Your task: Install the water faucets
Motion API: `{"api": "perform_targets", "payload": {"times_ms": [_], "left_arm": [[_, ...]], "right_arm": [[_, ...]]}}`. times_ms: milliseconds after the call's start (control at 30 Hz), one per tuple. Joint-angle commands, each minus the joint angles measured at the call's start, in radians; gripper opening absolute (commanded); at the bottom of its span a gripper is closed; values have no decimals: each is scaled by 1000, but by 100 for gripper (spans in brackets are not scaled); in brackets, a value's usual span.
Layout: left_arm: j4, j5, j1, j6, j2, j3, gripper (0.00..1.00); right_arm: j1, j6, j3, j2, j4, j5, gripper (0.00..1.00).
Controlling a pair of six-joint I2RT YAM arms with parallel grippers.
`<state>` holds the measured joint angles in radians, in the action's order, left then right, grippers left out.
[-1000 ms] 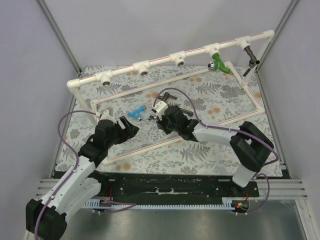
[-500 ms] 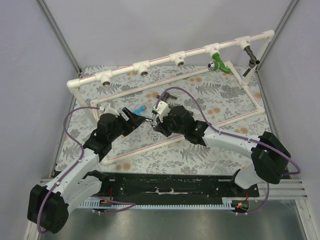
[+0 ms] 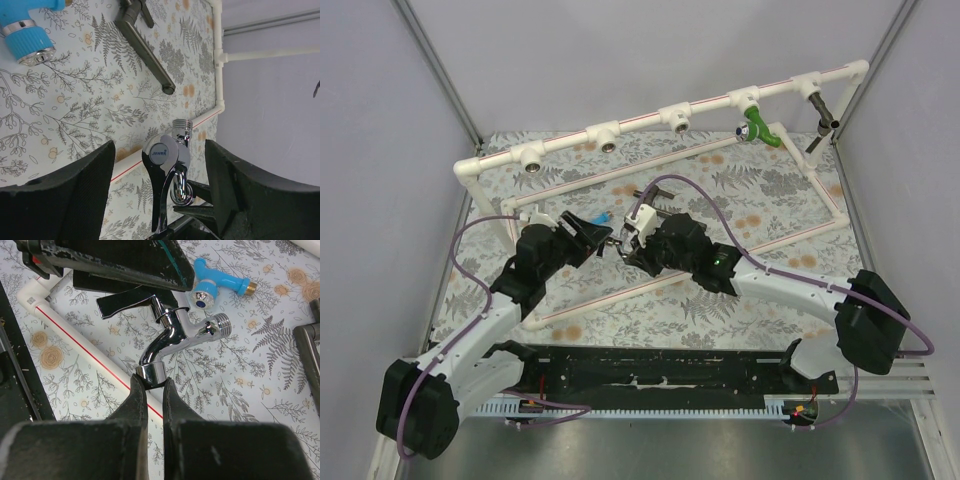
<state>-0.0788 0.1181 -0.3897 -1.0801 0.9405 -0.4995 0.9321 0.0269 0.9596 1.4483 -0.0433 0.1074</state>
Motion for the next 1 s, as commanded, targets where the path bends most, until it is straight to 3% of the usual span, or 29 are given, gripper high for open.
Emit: {"api": "perform_targets", "payload": {"times_ms": [0, 500, 633, 733, 833, 867, 967], "left_arm": [[-76, 38, -3, -81, 0, 10, 74], [-88, 86, -9, -152, -9, 35, 43], [-88, 83, -11, -158, -29, 35, 25], [-32, 57, -11, -153, -61, 20, 15], [176, -38, -17, -133, -109, -33, 7], [224, -64, -18, -136, -123, -43, 2], [333, -106, -20, -175, -150, -65, 2]], "right_arm": [[14, -5, 8, -45, -55, 0, 0], [50, 18, 5, -55, -89, -49, 0], [56, 30, 7, -57, -87, -71, 0], [65, 36, 5, -63, -86, -101, 25], [88, 64, 5, -71, -81, -179, 58], [97, 86, 5, -75, -81, -202, 64], [141, 183, -16, -95, -104, -245, 73]]}}
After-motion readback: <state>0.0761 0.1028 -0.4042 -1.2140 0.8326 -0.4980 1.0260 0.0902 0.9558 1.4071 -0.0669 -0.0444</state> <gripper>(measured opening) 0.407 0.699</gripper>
